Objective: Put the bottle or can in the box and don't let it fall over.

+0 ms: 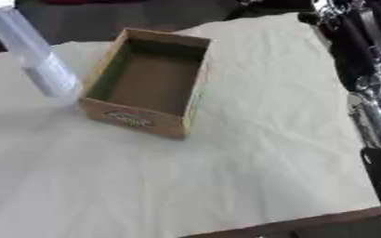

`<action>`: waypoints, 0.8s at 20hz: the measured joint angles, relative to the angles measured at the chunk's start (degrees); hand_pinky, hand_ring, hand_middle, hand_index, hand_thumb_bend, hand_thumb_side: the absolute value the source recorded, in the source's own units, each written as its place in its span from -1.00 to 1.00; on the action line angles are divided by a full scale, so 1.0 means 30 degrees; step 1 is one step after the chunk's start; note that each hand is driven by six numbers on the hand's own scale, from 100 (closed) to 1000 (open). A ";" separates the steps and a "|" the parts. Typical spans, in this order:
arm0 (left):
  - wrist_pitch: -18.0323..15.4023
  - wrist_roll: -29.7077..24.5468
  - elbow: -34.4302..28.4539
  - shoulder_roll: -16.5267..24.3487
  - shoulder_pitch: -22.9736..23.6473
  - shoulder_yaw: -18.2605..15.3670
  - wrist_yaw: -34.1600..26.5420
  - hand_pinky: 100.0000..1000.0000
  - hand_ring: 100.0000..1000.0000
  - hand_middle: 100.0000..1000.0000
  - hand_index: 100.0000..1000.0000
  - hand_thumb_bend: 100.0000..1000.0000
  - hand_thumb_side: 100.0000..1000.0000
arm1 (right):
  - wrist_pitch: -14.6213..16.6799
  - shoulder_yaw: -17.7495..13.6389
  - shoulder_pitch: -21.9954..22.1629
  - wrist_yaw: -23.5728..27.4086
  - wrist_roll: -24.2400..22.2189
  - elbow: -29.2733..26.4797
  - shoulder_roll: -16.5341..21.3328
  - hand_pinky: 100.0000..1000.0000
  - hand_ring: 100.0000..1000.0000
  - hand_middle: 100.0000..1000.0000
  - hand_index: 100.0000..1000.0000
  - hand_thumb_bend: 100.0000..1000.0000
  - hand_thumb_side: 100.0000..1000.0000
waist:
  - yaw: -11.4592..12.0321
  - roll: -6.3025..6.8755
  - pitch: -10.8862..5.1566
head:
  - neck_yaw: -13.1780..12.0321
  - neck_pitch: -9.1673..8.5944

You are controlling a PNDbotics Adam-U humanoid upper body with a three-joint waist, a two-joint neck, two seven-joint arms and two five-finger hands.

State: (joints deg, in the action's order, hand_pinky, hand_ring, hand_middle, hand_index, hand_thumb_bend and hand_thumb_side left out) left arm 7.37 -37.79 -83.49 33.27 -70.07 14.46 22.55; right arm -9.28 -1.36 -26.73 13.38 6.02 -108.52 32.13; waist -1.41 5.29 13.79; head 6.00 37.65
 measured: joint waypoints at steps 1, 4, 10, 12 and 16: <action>-0.0059 0.0206 0.0220 -0.0273 -0.0197 -0.0100 0.0229 -1.00 -1.00 -0.95 -0.85 -0.68 -1.00 | -0.0004 0.0003 -0.0007 0.0001 -0.0028 0.0000 0.0000 0.70 0.61 0.51 0.72 -1.00 0.29 | -0.0056 0.0008 0.0000 | -0.0019 0.0000; -0.0170 0.0899 0.0792 -0.1009 -0.0674 -0.0474 0.0807 -1.00 -1.00 -0.95 -0.85 -0.68 -1.00 | -0.0032 0.0016 -0.0158 0.0001 -0.0094 0.0000 0.0000 0.70 0.61 0.51 0.72 -1.00 0.29 | -0.0201 0.0103 0.0000 | -0.0113 -0.0003; -0.0356 0.2203 0.1737 -0.2338 -0.1229 -0.0835 0.1633 -1.00 -1.00 -0.96 -0.85 -0.79 -1.00 | -0.0082 0.0153 -0.0449 0.0022 -0.0224 0.0000 -0.0008 0.70 0.61 0.51 0.72 -1.00 0.30 | -0.0568 0.0284 0.0009 | -0.0467 -0.0078; -0.0458 0.2550 0.2146 -0.2730 -0.1243 -0.0836 0.1761 -1.00 -1.00 -0.94 -0.84 -0.84 -1.00 | -0.0101 0.0224 -0.0510 0.0024 -0.0270 0.0000 -0.0019 0.70 0.61 0.51 0.72 -1.00 0.30 | -0.0605 0.0323 0.0024 | -0.0582 -0.0156; -0.0789 0.3219 0.3210 -0.3378 -0.1189 -0.0742 0.1957 -1.00 -1.00 -0.91 -0.82 -0.90 -1.00 | -0.0120 0.0254 -0.0668 0.0072 -0.0346 0.0000 -0.0049 0.70 0.61 0.51 0.72 -1.00 0.30 | -0.0766 0.0415 0.0151 | -0.0708 -0.0204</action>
State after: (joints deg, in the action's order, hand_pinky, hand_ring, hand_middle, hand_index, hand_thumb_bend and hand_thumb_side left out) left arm 5.00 -28.13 -73.86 23.13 -73.64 12.23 28.42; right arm -9.64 -0.60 -28.73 13.60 4.98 -108.52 31.98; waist -3.71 6.54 14.24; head 3.87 37.04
